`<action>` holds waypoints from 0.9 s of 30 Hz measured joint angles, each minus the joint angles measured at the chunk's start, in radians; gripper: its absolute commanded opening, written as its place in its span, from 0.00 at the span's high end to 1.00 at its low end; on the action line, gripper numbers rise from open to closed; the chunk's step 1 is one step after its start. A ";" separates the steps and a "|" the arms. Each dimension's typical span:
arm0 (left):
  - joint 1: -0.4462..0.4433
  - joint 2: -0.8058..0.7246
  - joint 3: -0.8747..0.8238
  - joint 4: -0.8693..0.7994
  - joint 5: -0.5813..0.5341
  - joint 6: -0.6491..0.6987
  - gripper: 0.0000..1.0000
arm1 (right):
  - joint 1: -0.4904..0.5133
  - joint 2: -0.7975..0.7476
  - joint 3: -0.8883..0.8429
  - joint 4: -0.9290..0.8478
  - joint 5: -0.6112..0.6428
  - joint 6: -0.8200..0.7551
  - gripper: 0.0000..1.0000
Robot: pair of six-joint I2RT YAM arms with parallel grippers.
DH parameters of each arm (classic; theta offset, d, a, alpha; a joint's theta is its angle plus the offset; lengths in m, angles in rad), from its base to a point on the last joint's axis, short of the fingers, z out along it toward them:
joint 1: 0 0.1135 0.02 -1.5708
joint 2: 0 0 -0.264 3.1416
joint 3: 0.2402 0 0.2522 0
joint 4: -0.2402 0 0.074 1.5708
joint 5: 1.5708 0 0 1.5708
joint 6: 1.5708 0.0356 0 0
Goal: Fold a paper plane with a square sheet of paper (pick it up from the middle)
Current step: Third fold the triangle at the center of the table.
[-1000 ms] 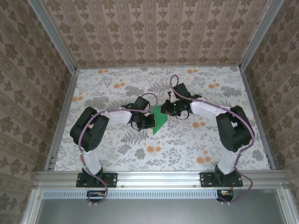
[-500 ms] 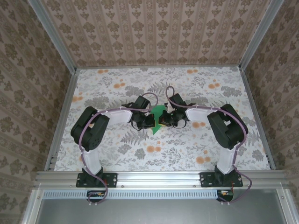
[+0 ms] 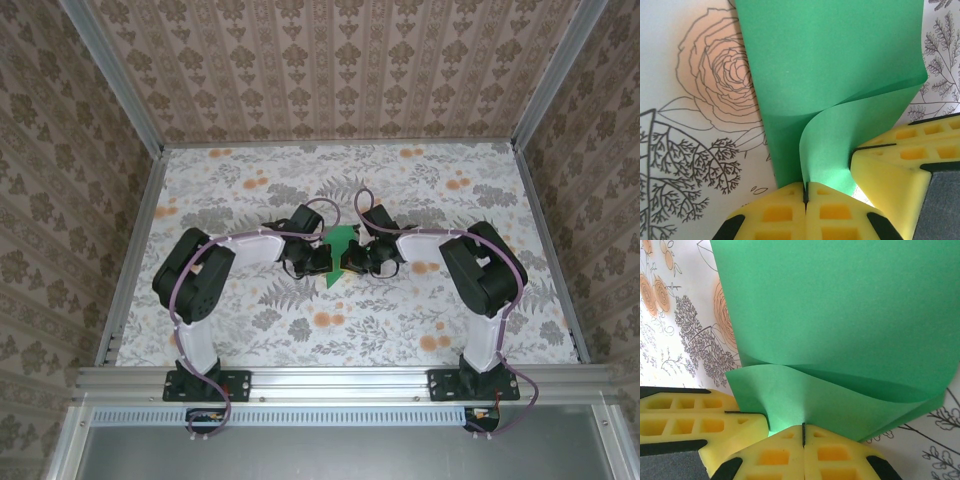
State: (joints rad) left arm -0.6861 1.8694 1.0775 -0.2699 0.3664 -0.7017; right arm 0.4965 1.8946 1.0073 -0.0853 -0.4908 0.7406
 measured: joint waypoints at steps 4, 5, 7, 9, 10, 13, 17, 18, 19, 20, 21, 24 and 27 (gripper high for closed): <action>-0.001 0.003 0.008 -0.011 -0.001 0.003 0.97 | 0.000 -0.003 0.001 -0.001 0.000 0.000 0.94; -0.001 0.003 0.009 -0.013 -0.001 0.003 0.97 | 0.000 -0.003 0.002 -0.001 0.000 0.000 0.94; -0.001 0.004 0.010 -0.015 -0.001 0.004 0.97 | -0.001 -0.005 0.002 -0.001 0.000 0.000 0.94; -0.001 0.004 0.010 -0.015 -0.001 0.007 0.97 | -0.002 -0.005 0.004 -0.003 0.005 0.000 0.94; -0.001 0.004 0.010 -0.015 -0.001 0.007 0.97 | -0.004 -0.005 0.005 -0.005 0.008 0.000 0.94; -0.001 0.005 0.010 -0.015 -0.001 0.008 0.97 | -0.015 -0.005 0.005 -0.005 0.016 0.008 0.94; -0.001 0.005 0.011 -0.016 -0.001 0.013 0.97 | -0.042 -0.005 0.001 0.001 0.024 0.035 0.94; -0.001 0.005 0.011 -0.017 -0.001 0.014 0.97 | -0.049 -0.005 -0.001 0.003 0.024 0.046 0.94; -0.001 0.005 0.011 -0.016 0.000 0.015 0.97 | -0.054 -0.005 -0.003 0.004 0.024 0.051 0.94; -0.001 0.005 0.011 -0.015 -0.001 0.015 0.97 | -0.058 -0.005 -0.003 0.004 0.025 0.057 0.94; -0.001 0.005 0.011 -0.015 -0.001 0.016 0.97 | -0.061 -0.005 -0.003 0.004 0.025 0.064 0.94; -0.001 0.006 0.011 -0.013 -0.001 0.016 0.97 | -0.073 -0.005 -0.002 -0.001 0.030 0.076 0.94; -0.003 0.008 0.012 -0.006 -0.001 0.018 0.97 | -0.089 -0.010 0.004 -0.017 0.051 0.079 0.94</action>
State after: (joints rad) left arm -0.6888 1.8771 1.0893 -0.2764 0.3653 -0.6838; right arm 0.4076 1.8843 1.0111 -0.1020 -0.4397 0.8192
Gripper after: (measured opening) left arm 0.060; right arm 0.064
